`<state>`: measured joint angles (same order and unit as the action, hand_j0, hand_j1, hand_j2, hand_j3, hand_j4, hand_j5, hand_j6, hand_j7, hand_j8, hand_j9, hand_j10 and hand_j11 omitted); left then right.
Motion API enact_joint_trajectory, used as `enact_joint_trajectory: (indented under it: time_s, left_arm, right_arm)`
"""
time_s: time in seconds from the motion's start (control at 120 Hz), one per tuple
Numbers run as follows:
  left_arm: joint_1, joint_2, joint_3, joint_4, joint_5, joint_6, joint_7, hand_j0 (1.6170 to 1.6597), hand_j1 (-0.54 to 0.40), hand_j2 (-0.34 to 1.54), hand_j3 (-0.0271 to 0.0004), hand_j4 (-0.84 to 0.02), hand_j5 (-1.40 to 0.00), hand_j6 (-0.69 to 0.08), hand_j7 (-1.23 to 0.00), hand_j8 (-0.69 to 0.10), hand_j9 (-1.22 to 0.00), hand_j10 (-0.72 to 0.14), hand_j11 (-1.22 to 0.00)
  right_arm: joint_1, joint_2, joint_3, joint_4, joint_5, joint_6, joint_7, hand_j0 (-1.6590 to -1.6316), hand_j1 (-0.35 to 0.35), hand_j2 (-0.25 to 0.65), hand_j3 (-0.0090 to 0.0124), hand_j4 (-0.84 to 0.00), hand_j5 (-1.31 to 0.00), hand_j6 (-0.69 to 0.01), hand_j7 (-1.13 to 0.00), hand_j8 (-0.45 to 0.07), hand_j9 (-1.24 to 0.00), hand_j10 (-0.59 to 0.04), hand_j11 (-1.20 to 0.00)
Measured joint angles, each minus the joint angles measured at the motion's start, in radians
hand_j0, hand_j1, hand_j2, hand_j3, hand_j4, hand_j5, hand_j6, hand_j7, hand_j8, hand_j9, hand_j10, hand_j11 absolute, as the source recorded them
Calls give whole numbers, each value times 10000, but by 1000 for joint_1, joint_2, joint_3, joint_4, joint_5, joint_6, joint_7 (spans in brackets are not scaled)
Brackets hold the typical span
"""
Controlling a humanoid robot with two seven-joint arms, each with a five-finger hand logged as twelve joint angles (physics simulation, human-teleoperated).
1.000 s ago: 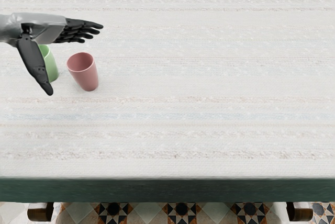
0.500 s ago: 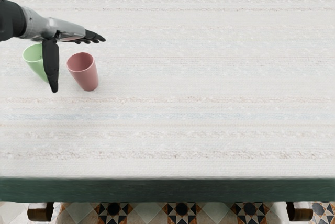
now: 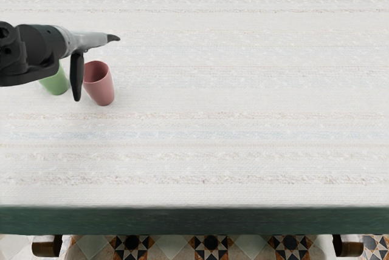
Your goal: Pick up cup and place in cup with left hand
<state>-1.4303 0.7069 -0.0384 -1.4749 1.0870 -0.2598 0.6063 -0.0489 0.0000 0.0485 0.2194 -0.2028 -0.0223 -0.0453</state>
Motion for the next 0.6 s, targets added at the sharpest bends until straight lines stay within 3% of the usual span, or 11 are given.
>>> enact_joint_trajectory:
  time_s: [0.283, 0.6]
  left_arm:
    - [65, -57, 3, 65, 56, 47, 4, 16580, 3298, 47, 0, -203, -220, -216, -217, -212, -216, -198, -214]
    - [113, -125, 10, 143, 138, 142, 5, 16580, 1780, 311, 0, -1487, -1878, -1502, -1875, -1498, -1873, -1480, -1872]
  right_arm:
    - [0, 0, 1, 0, 0, 0, 1, -16581, -3203, -49, 0, -240, -311, -240, -311, -240, -311, -239, -311]
    - [1, 0, 2, 0, 0, -1, 1, -16581, -3203, -49, 0, -240, -311, -240, -311, -239, -311, -239, -311]
